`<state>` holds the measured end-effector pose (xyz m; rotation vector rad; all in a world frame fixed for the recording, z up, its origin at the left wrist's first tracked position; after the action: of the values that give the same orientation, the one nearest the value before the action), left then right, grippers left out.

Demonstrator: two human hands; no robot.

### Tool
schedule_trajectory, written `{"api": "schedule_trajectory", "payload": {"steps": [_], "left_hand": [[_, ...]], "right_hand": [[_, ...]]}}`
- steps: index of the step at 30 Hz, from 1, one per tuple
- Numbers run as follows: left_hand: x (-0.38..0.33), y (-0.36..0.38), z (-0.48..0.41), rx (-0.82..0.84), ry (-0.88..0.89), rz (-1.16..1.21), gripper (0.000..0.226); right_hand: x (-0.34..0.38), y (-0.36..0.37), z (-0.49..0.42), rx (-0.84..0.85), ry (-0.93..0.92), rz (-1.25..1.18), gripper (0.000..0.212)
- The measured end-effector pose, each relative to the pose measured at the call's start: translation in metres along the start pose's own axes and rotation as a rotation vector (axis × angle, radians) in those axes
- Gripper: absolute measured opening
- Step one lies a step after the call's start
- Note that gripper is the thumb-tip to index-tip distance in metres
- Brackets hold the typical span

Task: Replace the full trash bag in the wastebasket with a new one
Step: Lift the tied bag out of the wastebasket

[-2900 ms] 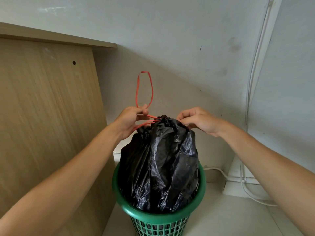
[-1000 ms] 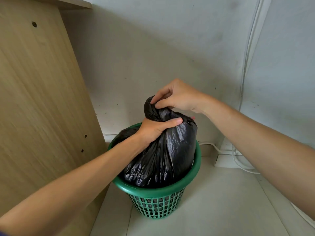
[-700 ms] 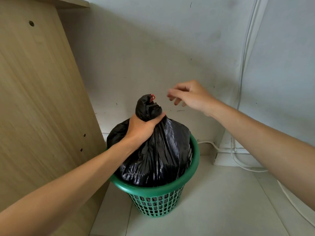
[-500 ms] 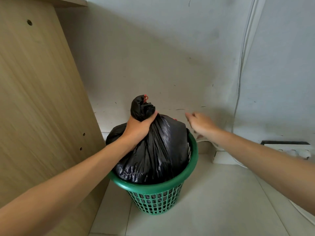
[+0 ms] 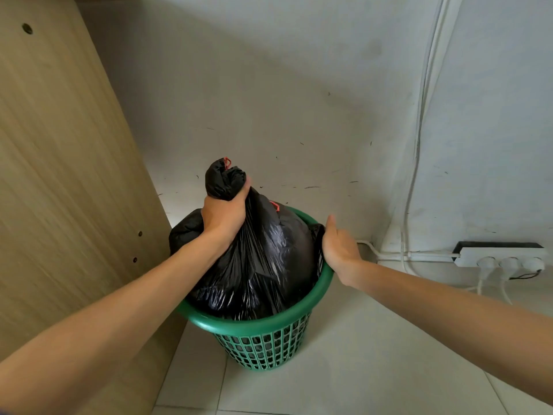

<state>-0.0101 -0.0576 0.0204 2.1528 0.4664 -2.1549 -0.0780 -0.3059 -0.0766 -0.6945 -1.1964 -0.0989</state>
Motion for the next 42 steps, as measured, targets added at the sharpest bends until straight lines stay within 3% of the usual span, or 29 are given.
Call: {"api": "schedule_trajectory", "payload": {"steps": [9, 21, 29, 36, 42], "left_hand": [[-0.05, -0.022, -0.018, -0.134, -0.049, 0.251, 0.068], [-0.121, -0.072, -0.03, -0.333, 0.076, 0.449, 0.084], [-0.139, -0.056, -0.008, -0.273, 0.169, 0.443, 0.075], [-0.143, -0.058, -0.002, -0.262, 0.193, 0.366, 0.077], [-0.166, -0.05, -0.006, -0.162, 0.188, 0.299, 0.082]], "right_hand": [[-0.013, 0.005, -0.009, 0.044, 0.062, -0.133, 0.066], [0.011, -0.004, -0.021, 0.071, 0.011, -0.099, 0.055], [-0.029, -0.003, 0.022, 0.159, 0.27, -0.233, 0.071], [-0.011, 0.007, 0.04, 0.2, 0.152, -0.295, 0.057], [-0.007, -0.009, 0.042, 0.06, 0.057, -0.09, 0.059]]}}
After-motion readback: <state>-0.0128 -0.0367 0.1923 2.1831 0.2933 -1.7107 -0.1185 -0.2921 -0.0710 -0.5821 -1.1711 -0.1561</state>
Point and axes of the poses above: each hand's wrist, its own z-axis away from the middle knuckle, its own y-axis out of the palm, x = y × z, the point moved 6 cm from there along -z, towards the middle knuckle, and after that the axes turned 1 degree about y, right-handed, at the moved point
